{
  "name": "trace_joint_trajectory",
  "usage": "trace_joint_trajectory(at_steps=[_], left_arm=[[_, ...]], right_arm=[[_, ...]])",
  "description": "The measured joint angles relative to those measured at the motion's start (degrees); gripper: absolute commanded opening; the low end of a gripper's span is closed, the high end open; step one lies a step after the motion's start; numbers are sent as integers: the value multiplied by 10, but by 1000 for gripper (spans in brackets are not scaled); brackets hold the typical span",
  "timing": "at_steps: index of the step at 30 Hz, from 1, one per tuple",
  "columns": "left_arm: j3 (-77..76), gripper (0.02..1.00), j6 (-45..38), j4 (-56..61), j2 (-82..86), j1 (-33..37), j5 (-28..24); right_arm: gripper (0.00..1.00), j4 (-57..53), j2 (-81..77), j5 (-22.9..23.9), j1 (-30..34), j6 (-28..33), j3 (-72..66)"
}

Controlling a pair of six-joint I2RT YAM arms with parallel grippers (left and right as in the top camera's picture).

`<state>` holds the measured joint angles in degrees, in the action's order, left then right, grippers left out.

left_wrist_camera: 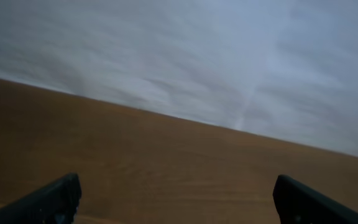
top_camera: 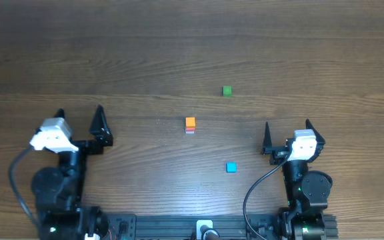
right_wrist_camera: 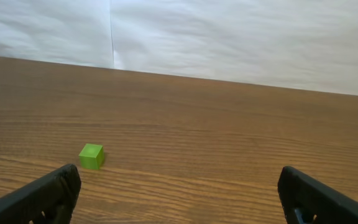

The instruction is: Stack Cubes

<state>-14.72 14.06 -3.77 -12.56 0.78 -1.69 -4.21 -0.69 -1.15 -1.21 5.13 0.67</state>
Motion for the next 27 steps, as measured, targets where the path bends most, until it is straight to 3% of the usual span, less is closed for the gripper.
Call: trace_joint_trajectory(at_steps=[10,27], left_arm=[[77,989,-33,85,41,-6,-24],[131,1000,-68,70,116,-20,-26]], right_arm=[[993,0,0,0,0,0,0],[991,0,0,0,0,0,0]])
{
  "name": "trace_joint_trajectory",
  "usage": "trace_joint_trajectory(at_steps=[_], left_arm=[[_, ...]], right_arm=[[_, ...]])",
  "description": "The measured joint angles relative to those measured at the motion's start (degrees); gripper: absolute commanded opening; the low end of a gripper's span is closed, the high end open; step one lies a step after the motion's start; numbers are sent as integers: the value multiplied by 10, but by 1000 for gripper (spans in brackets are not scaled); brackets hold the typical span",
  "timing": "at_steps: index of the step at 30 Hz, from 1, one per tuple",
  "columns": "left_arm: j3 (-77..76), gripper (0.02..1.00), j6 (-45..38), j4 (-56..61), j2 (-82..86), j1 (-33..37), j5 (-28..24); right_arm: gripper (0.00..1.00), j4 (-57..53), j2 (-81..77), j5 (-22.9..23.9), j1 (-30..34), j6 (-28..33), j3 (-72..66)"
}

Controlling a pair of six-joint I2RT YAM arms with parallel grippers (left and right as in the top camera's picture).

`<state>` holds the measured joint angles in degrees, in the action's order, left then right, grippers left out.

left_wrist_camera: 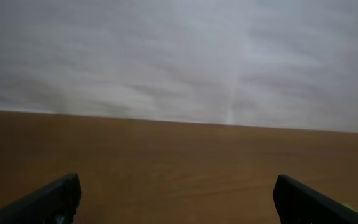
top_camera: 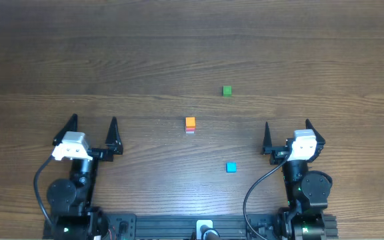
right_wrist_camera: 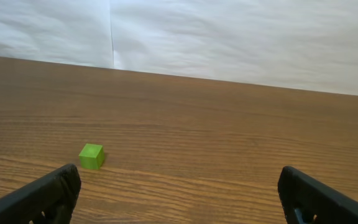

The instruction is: Stack Cubes

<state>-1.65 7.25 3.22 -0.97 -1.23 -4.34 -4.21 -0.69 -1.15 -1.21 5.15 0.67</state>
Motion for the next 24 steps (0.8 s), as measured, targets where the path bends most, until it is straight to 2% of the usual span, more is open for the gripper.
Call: trace_joint_trajectory(at_steps=[5,6,7,24], left_arm=[[8,998,0,-37,2,0,0],[8,928,0,-50,2,0,0],[8,998,0,-63,3,0,0],[10,1000,-2,-73,3,0,0]], right_arm=[[991,0,0,0,0,0,0],[993,0,0,0,0,0,0],[991,0,0,0,0,0,0],[993,0,0,0,0,0,0]])
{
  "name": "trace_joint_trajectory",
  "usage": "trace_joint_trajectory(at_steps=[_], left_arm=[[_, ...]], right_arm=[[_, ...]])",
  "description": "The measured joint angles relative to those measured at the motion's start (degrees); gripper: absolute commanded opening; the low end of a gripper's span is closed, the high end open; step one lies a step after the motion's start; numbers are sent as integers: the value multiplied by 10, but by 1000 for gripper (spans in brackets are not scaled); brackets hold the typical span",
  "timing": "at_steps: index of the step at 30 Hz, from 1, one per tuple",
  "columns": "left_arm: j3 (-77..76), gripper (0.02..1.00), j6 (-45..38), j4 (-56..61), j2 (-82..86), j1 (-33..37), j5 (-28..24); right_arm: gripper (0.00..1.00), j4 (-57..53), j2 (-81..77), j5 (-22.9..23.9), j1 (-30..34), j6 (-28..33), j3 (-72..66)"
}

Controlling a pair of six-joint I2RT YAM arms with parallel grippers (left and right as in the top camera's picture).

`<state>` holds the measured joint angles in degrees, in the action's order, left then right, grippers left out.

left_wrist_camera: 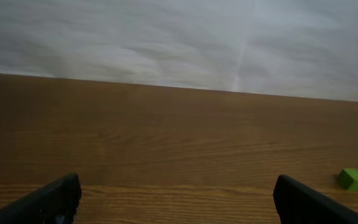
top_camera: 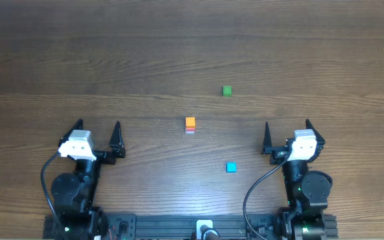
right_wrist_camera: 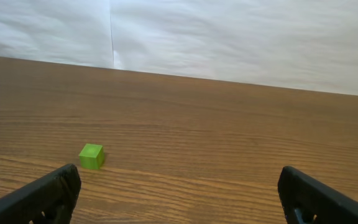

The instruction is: Stack Cubes

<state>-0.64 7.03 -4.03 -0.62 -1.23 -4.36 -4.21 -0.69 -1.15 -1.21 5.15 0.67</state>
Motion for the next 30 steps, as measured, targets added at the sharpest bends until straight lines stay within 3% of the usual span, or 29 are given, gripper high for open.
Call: trace_joint_trajectory(at_steps=[11,19,24,30], left_arm=[[0,998,0,0,0,0,0],[0,1000,0,0,0,0,0],[0,998,0,0,0,0,0],[0,1000,0,0,0,0,0]], right_arm=[[991,2,0,-1,0,0,0],[993,22,0,-29,0,-6,0],[993,116,0,-60,0,-58,0],[993,111,-1,-103,0,-81,39]])
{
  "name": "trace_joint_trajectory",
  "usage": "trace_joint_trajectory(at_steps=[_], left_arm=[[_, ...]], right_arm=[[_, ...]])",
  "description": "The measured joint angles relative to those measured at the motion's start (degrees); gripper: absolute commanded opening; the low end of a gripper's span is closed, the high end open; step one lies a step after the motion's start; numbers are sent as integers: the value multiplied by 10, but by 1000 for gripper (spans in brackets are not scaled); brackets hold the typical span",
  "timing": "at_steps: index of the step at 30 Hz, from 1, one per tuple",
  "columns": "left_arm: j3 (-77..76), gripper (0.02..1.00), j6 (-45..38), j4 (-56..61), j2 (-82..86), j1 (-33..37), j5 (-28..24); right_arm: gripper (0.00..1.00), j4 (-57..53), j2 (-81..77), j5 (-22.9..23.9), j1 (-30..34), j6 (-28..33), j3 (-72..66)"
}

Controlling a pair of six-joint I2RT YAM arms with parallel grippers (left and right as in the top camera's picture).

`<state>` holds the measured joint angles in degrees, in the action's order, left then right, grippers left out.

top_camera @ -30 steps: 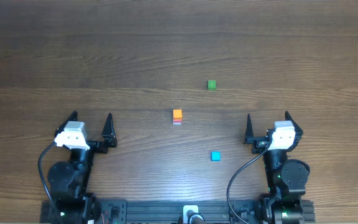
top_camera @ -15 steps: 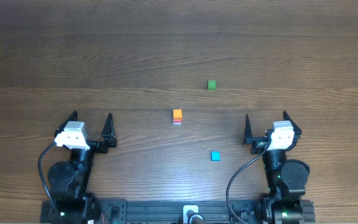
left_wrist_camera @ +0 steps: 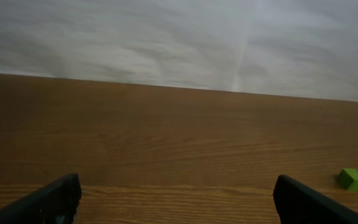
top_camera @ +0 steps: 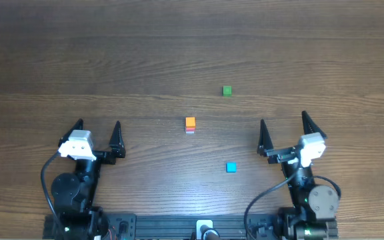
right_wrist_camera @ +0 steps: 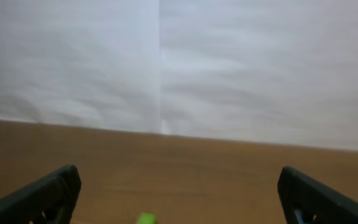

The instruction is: Stack Cubes

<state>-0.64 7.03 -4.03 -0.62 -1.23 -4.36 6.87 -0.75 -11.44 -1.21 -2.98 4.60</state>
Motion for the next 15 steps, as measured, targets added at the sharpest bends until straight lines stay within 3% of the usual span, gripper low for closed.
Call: trace_joint_trajectory(at_steps=[9,15], left_arm=[[0,998,0,0,0,0,0],[0,1000,0,0,0,0,-2]], right_arm=[[991,-147,-108,-18,0,10,234],[991,-336,-317,-18,-1,2,469]])
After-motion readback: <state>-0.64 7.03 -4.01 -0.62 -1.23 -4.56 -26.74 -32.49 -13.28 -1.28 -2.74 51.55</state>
